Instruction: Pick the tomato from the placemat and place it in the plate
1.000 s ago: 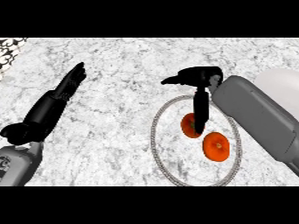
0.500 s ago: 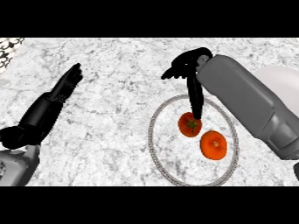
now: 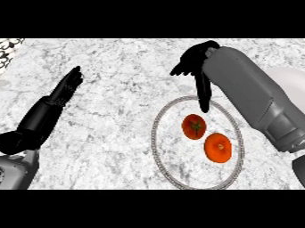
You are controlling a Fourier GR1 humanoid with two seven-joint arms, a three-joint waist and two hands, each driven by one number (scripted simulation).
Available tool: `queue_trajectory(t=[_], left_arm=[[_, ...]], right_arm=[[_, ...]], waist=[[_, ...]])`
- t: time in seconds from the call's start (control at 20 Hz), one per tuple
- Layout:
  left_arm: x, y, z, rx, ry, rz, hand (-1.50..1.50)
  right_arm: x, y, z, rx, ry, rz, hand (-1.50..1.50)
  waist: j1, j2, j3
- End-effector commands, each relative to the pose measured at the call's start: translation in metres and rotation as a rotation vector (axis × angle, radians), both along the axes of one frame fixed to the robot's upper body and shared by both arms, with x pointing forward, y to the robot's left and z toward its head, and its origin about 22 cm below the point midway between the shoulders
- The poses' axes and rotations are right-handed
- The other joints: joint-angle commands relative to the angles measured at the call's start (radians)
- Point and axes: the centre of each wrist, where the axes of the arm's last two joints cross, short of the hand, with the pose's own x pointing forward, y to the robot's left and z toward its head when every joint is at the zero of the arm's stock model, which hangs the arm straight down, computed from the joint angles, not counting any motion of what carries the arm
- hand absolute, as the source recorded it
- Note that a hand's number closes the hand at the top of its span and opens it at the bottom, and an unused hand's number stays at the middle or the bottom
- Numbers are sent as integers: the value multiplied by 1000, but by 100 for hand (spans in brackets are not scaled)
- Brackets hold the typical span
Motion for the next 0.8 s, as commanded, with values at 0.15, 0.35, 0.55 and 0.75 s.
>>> queue_trajectory(t=[0.15,0.35,0.55,0.75], left_arm=[[4,-3,5,10,2,9,0],[-5,7,14,14,5,15,0],[-7,7,8,7,-6,-24,0],[7,9,0,-6,9,20,0]], right_arm=[[-4,21,-20,-33,62,57,-150],[-8,9,-40,-68,92,88,-150],[-12,6,-59,-105,141,118,-150],[-17,1,-65,-110,173,157,-150]], waist=[[-6,-2,0],[-6,-4,0],[0,0,0],[-25,-7,0]])
